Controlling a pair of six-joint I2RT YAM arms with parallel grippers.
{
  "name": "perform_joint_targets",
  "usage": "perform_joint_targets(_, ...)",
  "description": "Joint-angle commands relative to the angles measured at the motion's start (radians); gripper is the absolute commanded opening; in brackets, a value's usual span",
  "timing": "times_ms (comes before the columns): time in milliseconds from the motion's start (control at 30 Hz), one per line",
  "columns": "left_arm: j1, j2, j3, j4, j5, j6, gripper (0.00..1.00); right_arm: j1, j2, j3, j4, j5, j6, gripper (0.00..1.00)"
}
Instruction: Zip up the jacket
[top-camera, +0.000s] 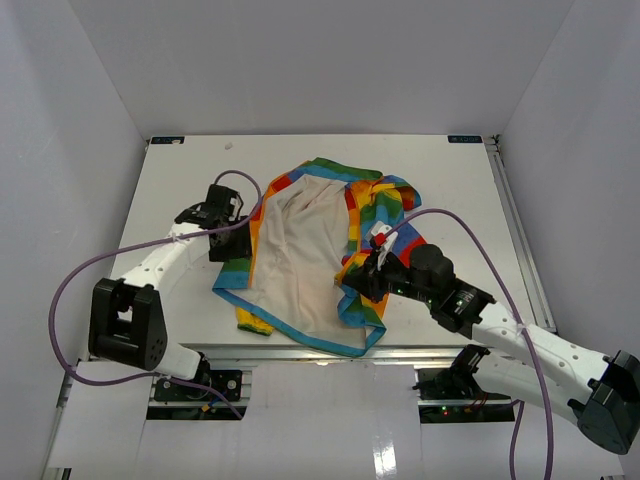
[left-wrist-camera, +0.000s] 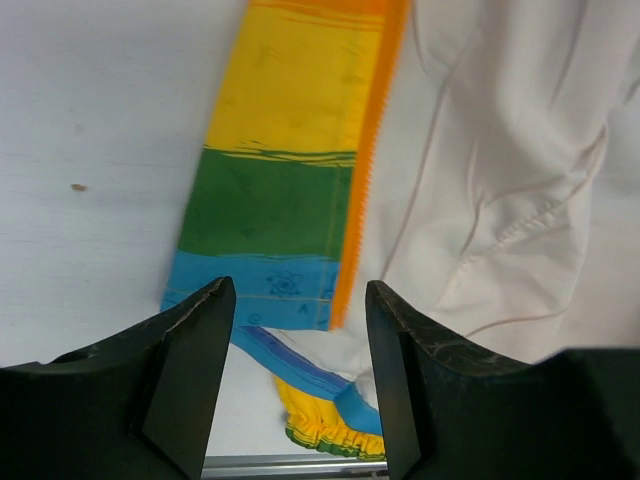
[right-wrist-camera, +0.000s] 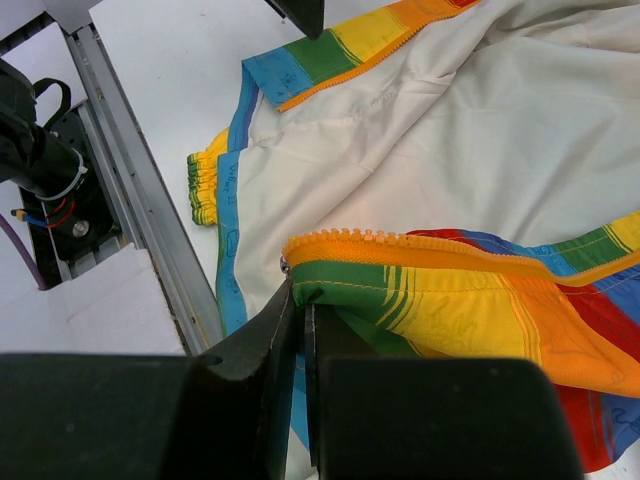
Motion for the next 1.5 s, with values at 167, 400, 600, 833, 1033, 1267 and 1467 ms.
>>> perform_joint_targets(167, 0.077, 0.012, -0.042, 0.02, 0.18, 0.038, 0.61, -0.004, -0.033, 0.043, 0.009, -0.022, 0.007, 0.08)
perform_joint_targets(400, 0.077, 0.035, -0.081, 0.037, 0.156, 0.028, 0.61, -0.003, -0.037, 0.042, 0.008, -0.024, 0.007, 0.08)
perform_joint_targets(600, 0.077, 0.098, -0.094, 0.057, 0.165, 0.028, 0.59, -0.003, -0.031, 0.043, 0.007, -0.02, 0.007, 0.08)
perform_joint_targets(833, 0.077, 0.172, -0.088, 0.072, 0.18, 0.041, 0.47, -0.003, -0.031, 0.044, 0.008, -0.021, 0.011, 0.08)
perform_joint_targets(1033, 0.069, 0.186, -0.101, 0.094, 0.292, 0.052, 0.17, -0.003, -0.039, 0.046, 0.006, -0.026, 0.013, 0.08)
perform_joint_targets(1267, 0.069, 0.126, -0.094, 0.099, 0.283, 0.037, 0.1, -0.005, -0.039, 0.046, 0.005, -0.023, 0.013, 0.08)
perform_joint_targets(1467, 0.069, 0.114, -0.091, 0.097, 0.273, 0.037, 0.26, -0.004, -0.032, 0.048, 0.002, -0.025, 0.013, 0.08)
